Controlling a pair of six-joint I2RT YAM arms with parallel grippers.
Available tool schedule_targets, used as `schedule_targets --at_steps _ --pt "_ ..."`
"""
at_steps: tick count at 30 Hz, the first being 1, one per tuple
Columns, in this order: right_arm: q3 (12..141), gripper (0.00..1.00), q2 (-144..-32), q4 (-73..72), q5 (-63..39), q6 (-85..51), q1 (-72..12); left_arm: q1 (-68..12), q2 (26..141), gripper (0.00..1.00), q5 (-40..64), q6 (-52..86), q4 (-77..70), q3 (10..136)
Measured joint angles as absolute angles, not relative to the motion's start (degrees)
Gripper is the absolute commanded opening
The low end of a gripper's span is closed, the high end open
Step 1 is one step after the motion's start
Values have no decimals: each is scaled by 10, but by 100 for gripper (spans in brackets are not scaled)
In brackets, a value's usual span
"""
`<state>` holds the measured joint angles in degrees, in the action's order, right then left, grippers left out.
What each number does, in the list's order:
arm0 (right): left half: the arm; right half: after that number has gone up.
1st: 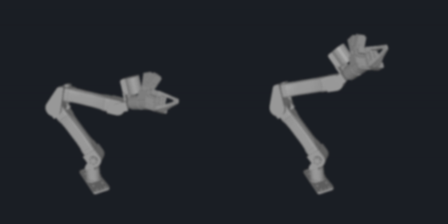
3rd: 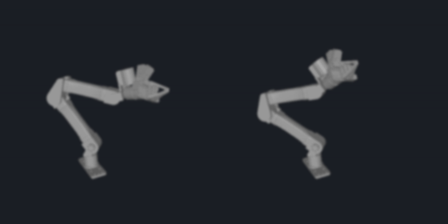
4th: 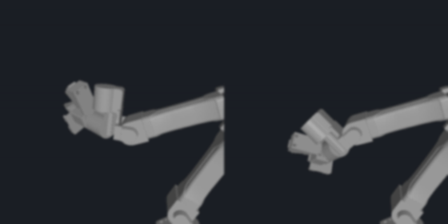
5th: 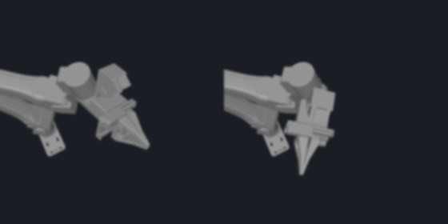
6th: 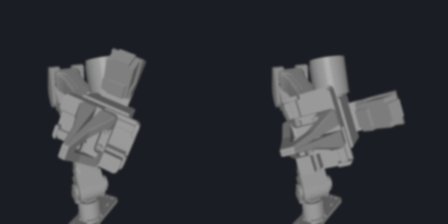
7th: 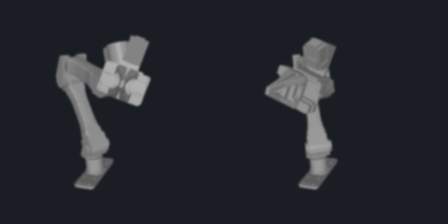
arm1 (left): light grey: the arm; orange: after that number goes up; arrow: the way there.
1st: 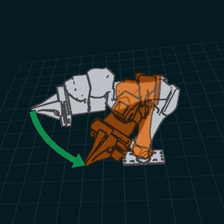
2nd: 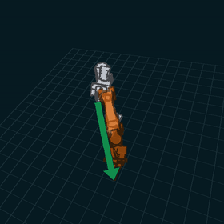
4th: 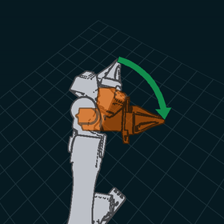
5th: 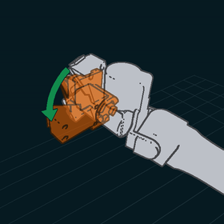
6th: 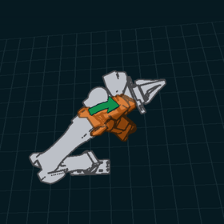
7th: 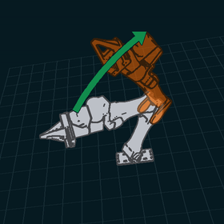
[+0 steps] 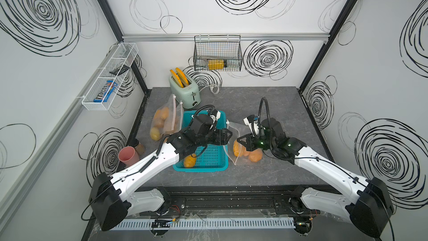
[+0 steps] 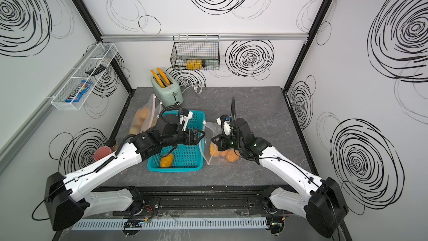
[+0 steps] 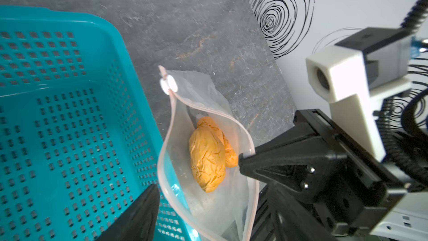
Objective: Put the potatoes into a zipper bag and zip it
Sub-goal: Place the potato into the zipper food storage bag, then pick up the potato from the basket.
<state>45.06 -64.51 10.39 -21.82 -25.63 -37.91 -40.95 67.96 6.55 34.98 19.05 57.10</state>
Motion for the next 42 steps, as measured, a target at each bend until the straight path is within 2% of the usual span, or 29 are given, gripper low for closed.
schedule_targets --at_steps 12,19,22,30,42 --pt "451 0 -636 102 -220 -243 -379 -323 598 79 -16 341 318 480" --pt "451 0 -636 101 -222 -239 -378 -326 595 80 -87 354 368 458" --pt "450 0 -636 101 -223 -239 -378 -332 605 76 -107 359 378 458" --pt "438 0 -630 100 -222 -235 -378 -380 647 76 -165 385 410 458" --pt "430 0 -628 100 -223 -231 -378 -392 653 77 -194 414 429 458"
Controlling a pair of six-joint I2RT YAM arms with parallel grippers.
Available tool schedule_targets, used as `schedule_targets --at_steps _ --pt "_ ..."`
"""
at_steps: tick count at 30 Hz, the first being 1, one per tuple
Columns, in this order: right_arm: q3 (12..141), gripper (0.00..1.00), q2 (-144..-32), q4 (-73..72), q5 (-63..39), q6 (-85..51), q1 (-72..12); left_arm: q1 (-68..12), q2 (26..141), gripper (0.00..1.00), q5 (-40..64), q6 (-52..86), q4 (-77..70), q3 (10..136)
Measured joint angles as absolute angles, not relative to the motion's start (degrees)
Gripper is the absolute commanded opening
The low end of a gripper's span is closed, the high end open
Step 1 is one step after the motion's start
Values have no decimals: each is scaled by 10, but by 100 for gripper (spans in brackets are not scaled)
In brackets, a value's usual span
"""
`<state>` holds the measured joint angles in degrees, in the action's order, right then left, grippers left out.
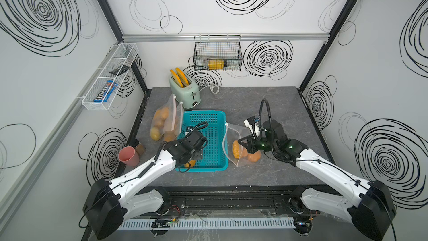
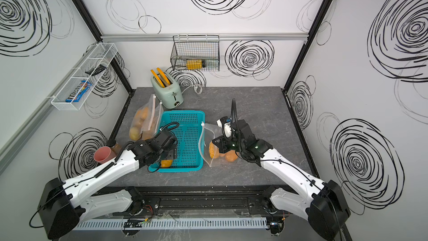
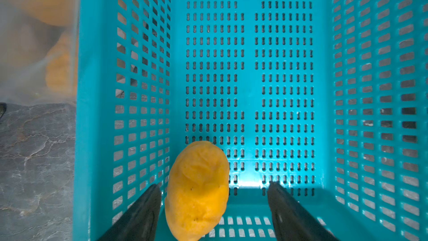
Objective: Put the potatoes into a zipper bag and zip it
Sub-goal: Pick up the potato from the basket.
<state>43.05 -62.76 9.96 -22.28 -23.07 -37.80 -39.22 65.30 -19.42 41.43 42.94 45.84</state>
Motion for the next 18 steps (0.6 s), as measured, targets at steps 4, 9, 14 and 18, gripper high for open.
schedule_targets --at_steps 4,9,14,18 --pt "428 0 -627 98 -223 -230 -378 -392 664 76 -210 430 437 458" --pt "426 0 -627 97 -223 -230 -378 -392 682 76 -226 446 442 456" --pt "421 0 -622 95 -223 -230 -378 -392 695 77 -234 453 448 456" --pt "415 0 -620 93 -222 -229 -378 -391 719 78 -226 453 439 450"
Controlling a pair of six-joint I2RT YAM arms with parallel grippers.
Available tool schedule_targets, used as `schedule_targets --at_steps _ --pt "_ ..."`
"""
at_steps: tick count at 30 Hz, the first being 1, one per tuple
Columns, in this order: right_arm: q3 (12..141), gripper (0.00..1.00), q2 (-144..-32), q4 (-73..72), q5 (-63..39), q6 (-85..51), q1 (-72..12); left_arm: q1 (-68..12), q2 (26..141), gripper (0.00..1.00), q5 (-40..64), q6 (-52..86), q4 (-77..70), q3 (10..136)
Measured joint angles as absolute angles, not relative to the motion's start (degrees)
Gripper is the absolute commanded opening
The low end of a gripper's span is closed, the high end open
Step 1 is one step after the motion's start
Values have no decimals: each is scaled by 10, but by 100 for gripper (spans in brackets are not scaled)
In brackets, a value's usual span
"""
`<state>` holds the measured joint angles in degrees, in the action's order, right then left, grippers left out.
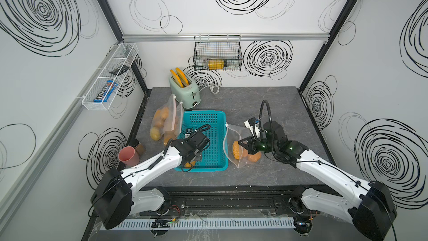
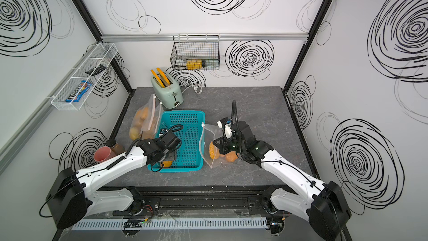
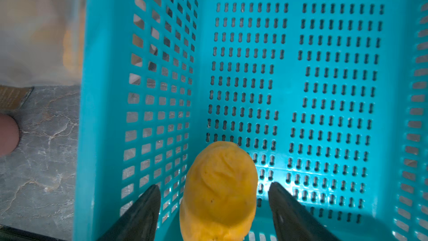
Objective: Put the potatoes into a zipper bag and zip it
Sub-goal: Pick up the potato from the basket.
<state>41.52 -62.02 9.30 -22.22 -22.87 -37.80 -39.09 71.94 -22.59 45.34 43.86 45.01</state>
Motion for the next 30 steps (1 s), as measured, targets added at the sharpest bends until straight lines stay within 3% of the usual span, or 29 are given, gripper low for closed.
schedule_targets --at_steps 16,30 --pt "414 0 -620 90 -218 -226 -378 -357 706 76 -73 462 283 336" --pt "413 0 -621 88 -214 -223 -378 -437 795 69 -30 481 168 380"
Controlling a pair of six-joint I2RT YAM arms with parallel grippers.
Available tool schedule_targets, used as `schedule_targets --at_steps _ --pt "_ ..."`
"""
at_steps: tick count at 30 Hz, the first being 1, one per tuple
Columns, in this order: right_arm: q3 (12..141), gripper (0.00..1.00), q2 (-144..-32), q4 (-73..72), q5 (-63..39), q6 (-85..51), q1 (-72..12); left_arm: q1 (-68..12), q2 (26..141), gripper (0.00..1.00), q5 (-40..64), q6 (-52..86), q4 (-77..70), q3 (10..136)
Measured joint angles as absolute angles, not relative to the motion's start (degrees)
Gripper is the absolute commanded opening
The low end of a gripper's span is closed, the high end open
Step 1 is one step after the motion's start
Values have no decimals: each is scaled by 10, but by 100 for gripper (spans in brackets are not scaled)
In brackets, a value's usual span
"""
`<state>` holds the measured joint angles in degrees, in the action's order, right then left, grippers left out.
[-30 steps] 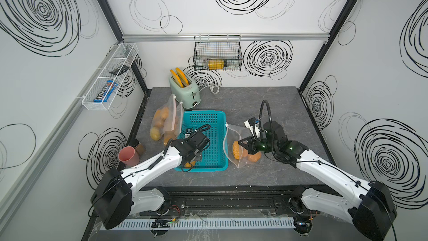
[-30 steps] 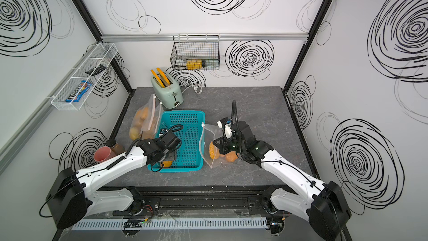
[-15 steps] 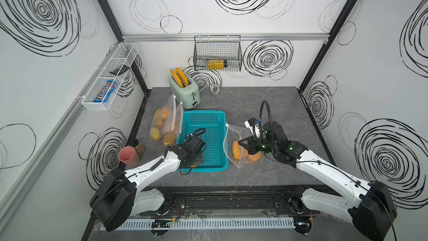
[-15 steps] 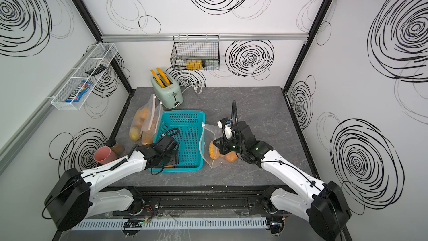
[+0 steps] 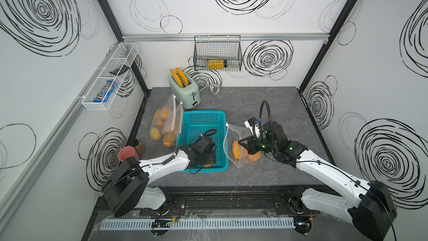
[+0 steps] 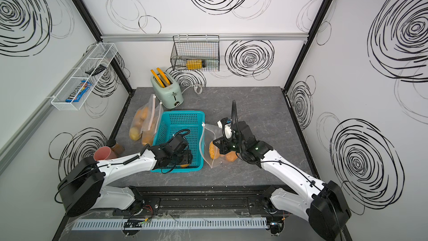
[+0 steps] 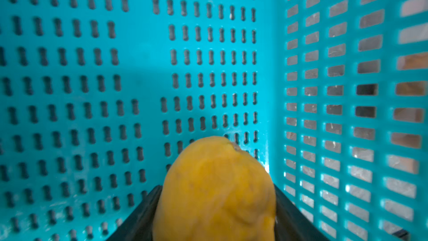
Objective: Put the potatoes into a zipper bag and zip it
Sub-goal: Pick up the potato from the basket, then place the potato into the zipper food storage bag.
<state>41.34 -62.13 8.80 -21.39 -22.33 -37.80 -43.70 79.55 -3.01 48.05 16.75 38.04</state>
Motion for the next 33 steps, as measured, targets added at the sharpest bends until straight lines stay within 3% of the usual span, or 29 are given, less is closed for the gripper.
schedule_targets --at_steps 4,7,17,25,33 --pt "413 0 -621 88 -213 -222 -378 -458 823 67 -30 481 160 405" --pt "413 0 -621 88 -213 -222 -378 -469 831 55 -31 482 157 412" --pt "412 0 -622 88 -211 -220 -378 -472 806 53 -54 473 181 420" --pt "412 0 -625 88 -206 -219 -378 -437 677 55 -58 441 236 429" --pt "412 0 -637 92 -205 -220 -378 -434 592 55 65 423 156 430"
